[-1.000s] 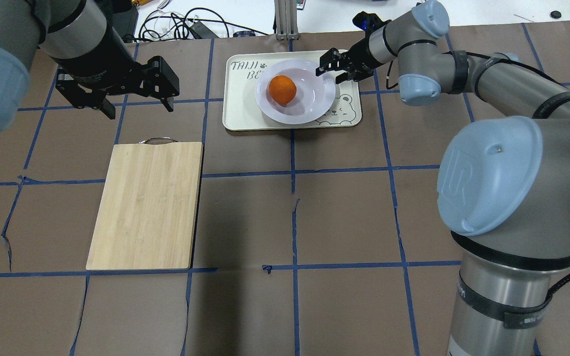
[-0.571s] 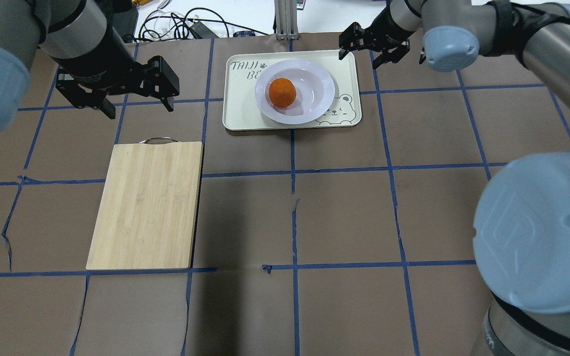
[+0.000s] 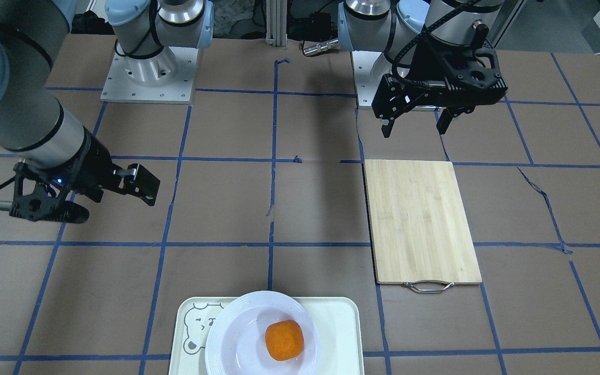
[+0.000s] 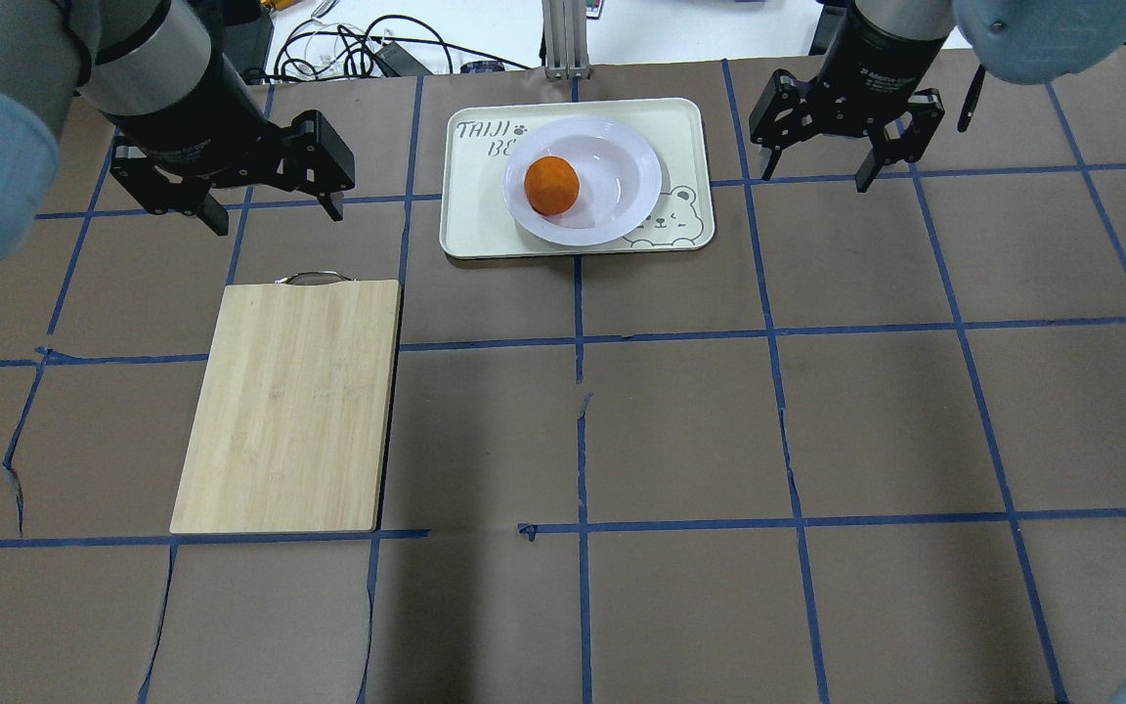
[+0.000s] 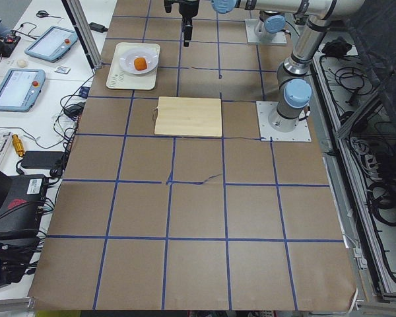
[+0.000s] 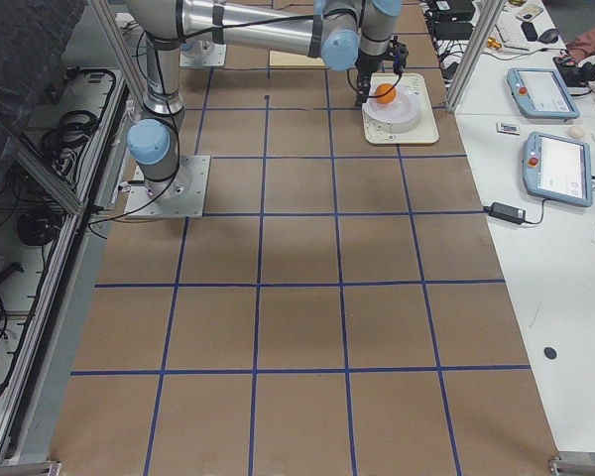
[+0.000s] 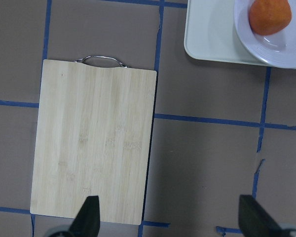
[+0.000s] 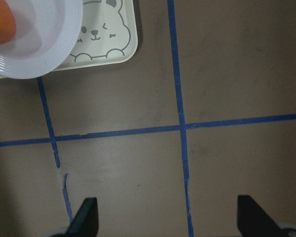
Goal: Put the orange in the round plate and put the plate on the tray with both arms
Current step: 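Open the right gripper and lift it away from the plate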
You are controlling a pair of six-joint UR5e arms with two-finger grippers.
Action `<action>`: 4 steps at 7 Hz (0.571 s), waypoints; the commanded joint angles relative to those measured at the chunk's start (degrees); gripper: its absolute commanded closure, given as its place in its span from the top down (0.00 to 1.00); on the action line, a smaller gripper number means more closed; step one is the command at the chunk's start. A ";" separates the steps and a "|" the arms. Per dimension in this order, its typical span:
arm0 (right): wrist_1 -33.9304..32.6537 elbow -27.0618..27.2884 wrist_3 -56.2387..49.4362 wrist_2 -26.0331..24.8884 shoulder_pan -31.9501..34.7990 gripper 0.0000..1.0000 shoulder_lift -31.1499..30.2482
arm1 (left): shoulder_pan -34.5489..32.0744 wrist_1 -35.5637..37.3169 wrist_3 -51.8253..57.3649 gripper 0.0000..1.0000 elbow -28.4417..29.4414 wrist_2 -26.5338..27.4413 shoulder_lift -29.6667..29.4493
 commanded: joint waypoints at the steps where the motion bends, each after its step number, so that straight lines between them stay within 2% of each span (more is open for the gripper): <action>1: 2.55 1.48 -0.12 -2.85 0.31 1.00 -4.29 | -0.09 0.04 0.00 1.00 0.00 0.00 0.00; 4: 2.37 1.57 0.06 -3.12 0.05 1.00 -4.64 | -0.18 0.04 -0.26 1.00 0.09 -0.09 0.00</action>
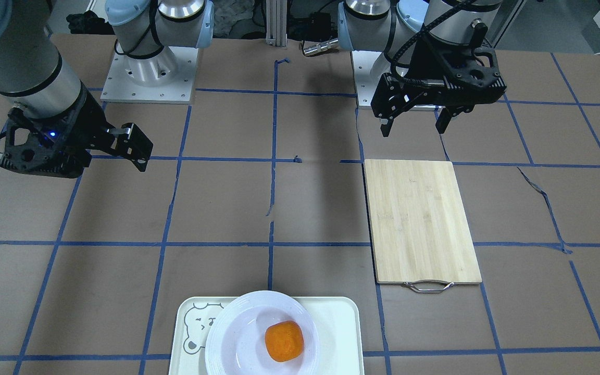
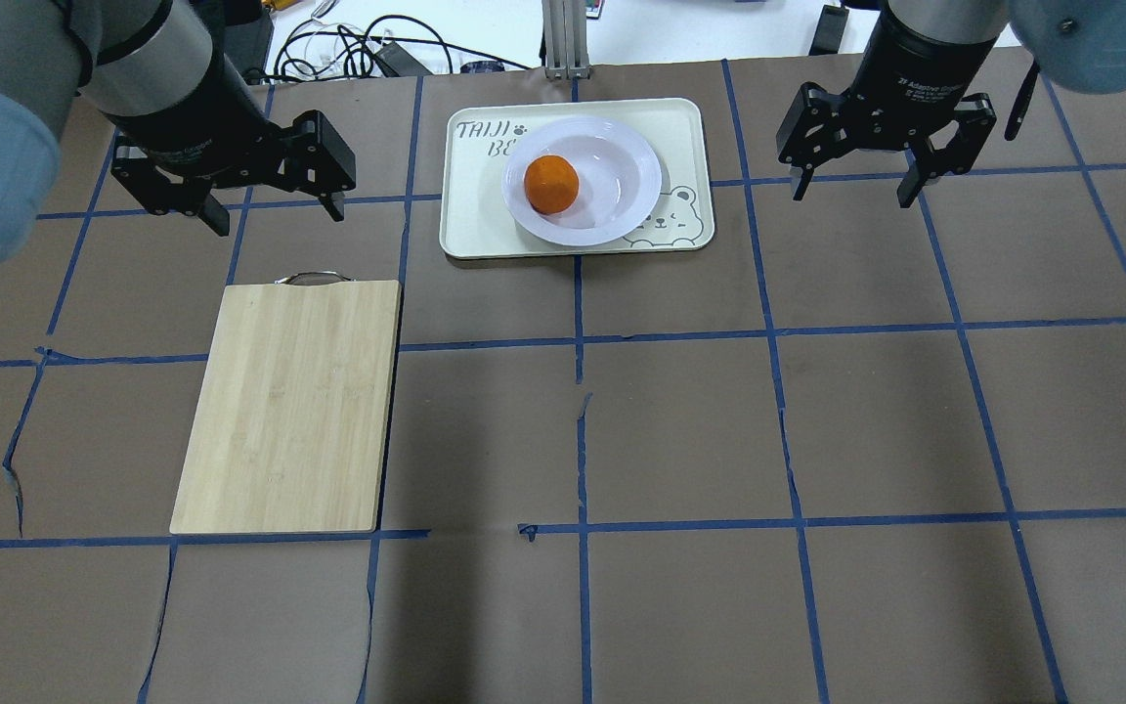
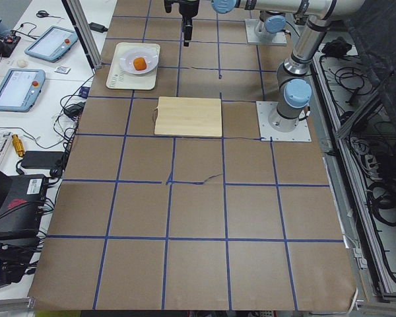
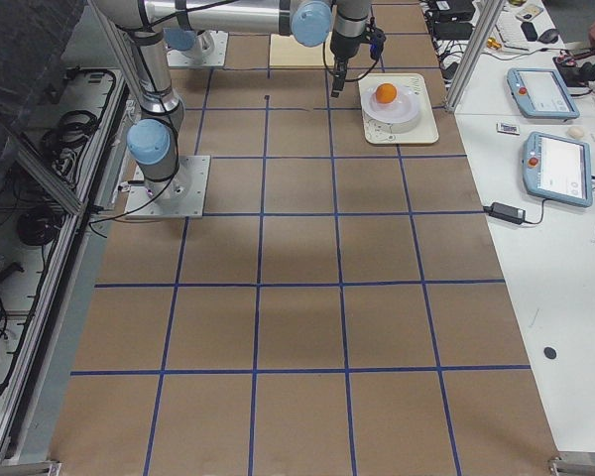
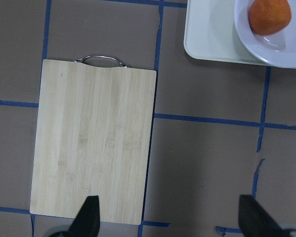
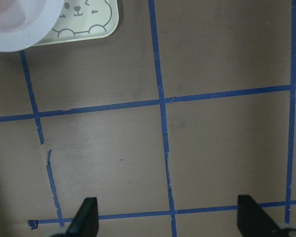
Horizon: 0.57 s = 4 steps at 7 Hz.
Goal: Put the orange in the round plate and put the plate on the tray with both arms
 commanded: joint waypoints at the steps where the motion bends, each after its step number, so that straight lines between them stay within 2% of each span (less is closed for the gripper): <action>1: -0.02 0.04 -0.07 -0.08 -0.45 1.00 -0.02 | -0.21 0.09 -0.28 1.00 0.07 -0.03 -0.18; 4: -0.98 0.13 -0.07 -0.08 -0.36 1.00 -0.11 | -0.21 0.35 -0.11 1.00 0.07 -0.03 -0.26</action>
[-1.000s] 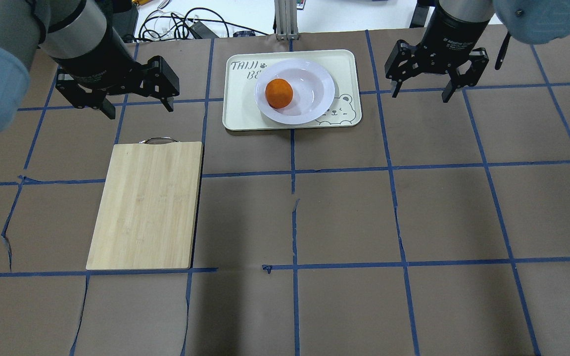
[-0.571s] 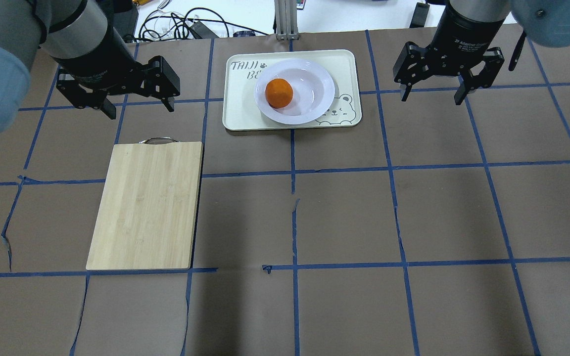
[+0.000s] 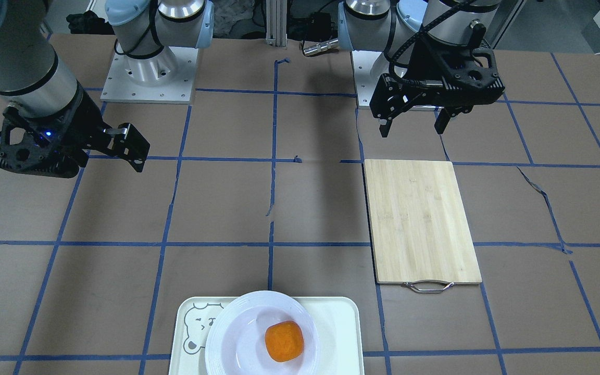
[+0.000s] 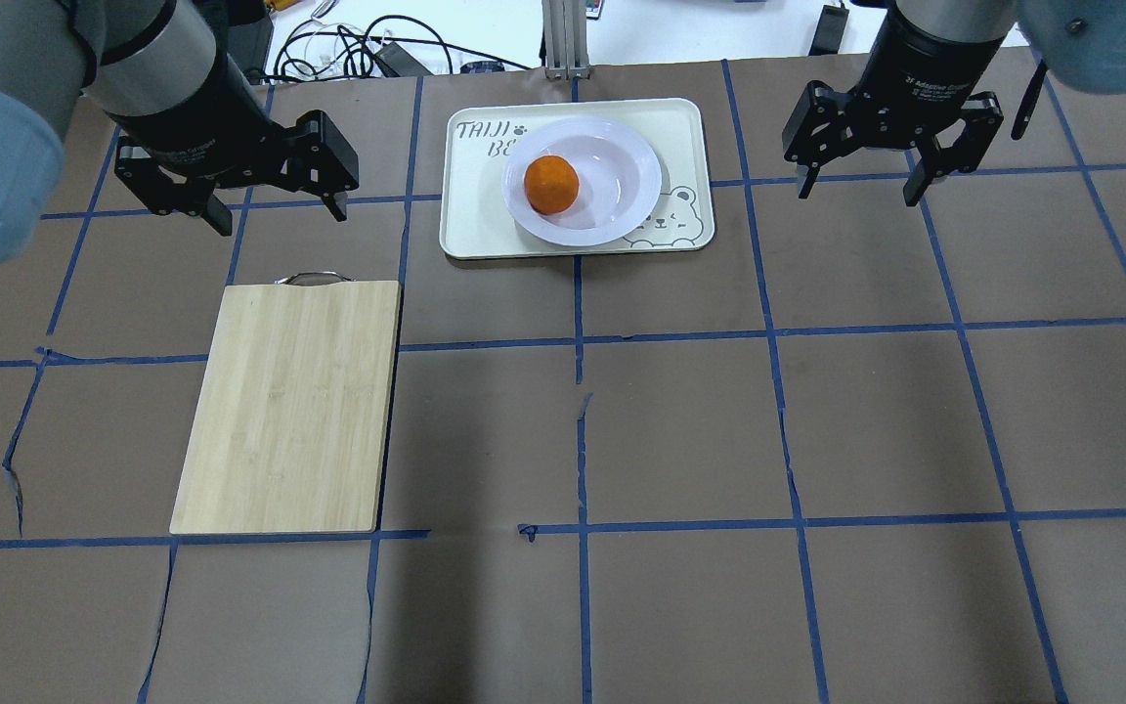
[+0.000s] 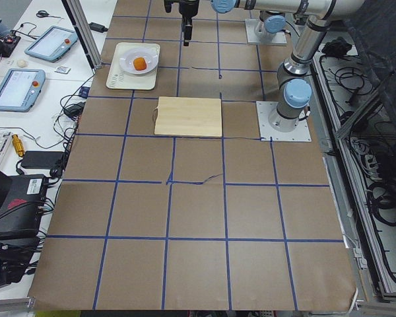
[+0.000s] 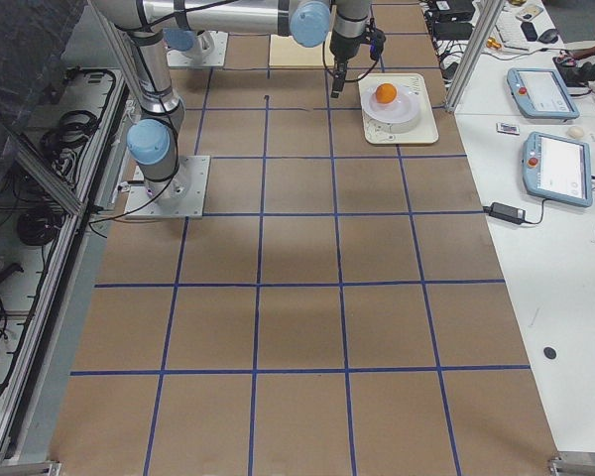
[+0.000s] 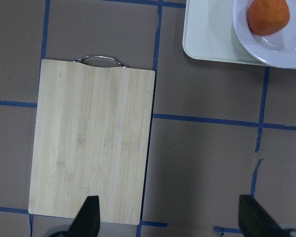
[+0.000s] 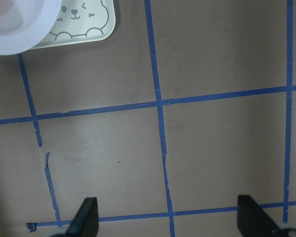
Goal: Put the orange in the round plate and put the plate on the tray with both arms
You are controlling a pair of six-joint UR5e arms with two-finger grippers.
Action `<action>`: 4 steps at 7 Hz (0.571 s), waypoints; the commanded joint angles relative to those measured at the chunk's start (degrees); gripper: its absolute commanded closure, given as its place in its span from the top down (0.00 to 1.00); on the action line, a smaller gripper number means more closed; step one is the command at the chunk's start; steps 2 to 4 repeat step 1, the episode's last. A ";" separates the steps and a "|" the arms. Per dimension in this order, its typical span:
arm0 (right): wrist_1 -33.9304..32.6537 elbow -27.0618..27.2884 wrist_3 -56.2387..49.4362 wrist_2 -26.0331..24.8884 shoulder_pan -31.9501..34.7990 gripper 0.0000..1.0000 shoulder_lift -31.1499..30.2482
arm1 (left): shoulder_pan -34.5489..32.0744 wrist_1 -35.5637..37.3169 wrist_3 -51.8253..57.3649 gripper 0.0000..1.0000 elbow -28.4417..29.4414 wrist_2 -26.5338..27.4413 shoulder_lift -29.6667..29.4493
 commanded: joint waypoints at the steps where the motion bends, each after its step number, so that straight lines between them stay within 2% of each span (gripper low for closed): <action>1: -0.53 0.02 -0.18 0.09 -0.01 1.00 -0.01 | -0.01 0.21 0.07 1.00 0.00 -0.02 -0.08; 4: -0.53 0.02 -0.18 0.09 -0.01 1.00 -0.01 | -0.01 0.21 0.07 1.00 0.00 -0.02 -0.08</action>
